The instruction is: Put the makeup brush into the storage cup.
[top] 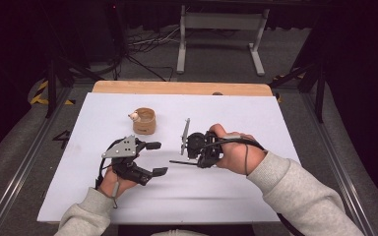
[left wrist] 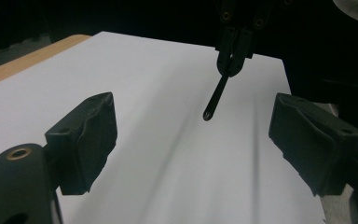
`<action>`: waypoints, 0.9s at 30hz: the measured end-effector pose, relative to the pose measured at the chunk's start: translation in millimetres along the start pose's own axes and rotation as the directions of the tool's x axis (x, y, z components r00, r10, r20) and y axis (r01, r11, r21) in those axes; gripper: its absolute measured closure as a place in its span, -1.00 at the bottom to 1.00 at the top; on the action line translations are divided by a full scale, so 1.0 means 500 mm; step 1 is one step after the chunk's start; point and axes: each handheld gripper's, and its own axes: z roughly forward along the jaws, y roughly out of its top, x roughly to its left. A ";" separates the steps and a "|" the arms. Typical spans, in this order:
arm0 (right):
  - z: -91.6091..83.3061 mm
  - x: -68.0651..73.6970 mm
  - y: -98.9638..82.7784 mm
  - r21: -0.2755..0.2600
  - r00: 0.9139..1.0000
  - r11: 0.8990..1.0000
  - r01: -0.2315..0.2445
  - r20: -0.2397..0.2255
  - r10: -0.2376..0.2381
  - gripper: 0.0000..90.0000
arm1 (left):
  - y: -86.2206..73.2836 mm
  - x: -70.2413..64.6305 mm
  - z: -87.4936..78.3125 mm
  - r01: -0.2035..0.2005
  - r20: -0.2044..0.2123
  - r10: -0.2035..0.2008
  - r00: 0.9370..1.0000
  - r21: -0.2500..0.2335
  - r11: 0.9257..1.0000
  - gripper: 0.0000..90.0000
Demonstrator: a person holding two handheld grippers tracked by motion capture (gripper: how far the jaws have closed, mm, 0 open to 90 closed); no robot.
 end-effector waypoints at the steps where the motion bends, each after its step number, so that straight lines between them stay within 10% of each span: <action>1: 0.000 0.001 0.001 0.003 1.000 1.000 0.002 -0.001 -0.002 0.90 | 0.001 0.000 0.003 0.006 0.015 -0.006 1.000 0.010 1.000 -0.56; 27: 0.009 0.006 0.015 0.023 0.999 0.999 0.040 -0.009 -0.040 0.90 | 0.002 -0.013 0.032 -0.075 0.059 0.069 0.996 0.118 0.990 0.05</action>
